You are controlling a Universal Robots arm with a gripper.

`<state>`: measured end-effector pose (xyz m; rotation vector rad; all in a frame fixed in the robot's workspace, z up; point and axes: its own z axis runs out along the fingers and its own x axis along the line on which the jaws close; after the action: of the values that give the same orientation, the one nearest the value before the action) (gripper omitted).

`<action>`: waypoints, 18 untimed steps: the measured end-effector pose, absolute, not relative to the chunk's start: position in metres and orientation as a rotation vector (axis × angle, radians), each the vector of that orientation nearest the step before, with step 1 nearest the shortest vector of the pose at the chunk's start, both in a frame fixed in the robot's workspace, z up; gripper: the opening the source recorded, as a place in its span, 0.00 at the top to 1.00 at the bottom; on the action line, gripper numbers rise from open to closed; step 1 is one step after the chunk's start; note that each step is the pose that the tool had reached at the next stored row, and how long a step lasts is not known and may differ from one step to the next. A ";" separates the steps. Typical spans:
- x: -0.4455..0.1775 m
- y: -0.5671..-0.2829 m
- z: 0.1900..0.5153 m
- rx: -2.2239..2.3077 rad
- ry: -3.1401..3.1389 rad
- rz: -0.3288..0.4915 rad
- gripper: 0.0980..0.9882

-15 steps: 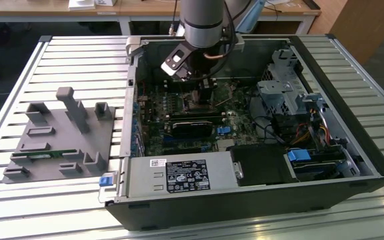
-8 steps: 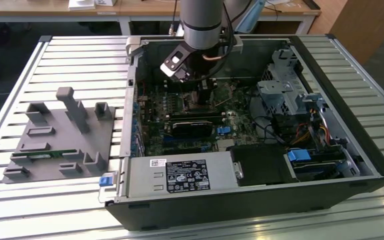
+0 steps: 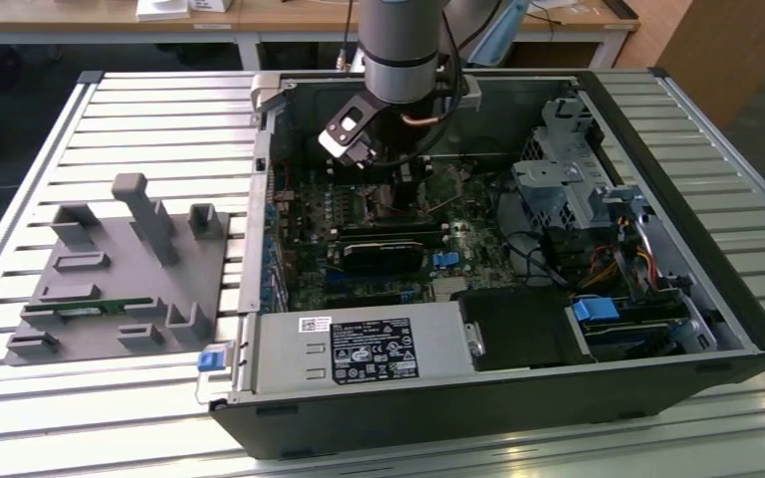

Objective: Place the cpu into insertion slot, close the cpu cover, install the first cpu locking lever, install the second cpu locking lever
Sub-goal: 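Place the cpu into insertion slot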

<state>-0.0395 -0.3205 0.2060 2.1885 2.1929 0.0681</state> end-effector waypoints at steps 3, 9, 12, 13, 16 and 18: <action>-0.041 -0.321 0.204 2.190 2.191 0.068 0.50; -0.041 -0.319 0.201 2.190 2.191 0.068 0.50; -0.041 -0.319 0.199 2.190 2.191 0.068 0.50; -0.041 -0.318 0.198 2.190 2.191 0.068 0.50; -0.041 -0.318 0.196 2.190 2.191 0.068 0.50; -0.041 -0.318 0.195 2.190 2.191 0.068 0.50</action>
<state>-0.0411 -0.3181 0.1951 2.1902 2.1911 0.0681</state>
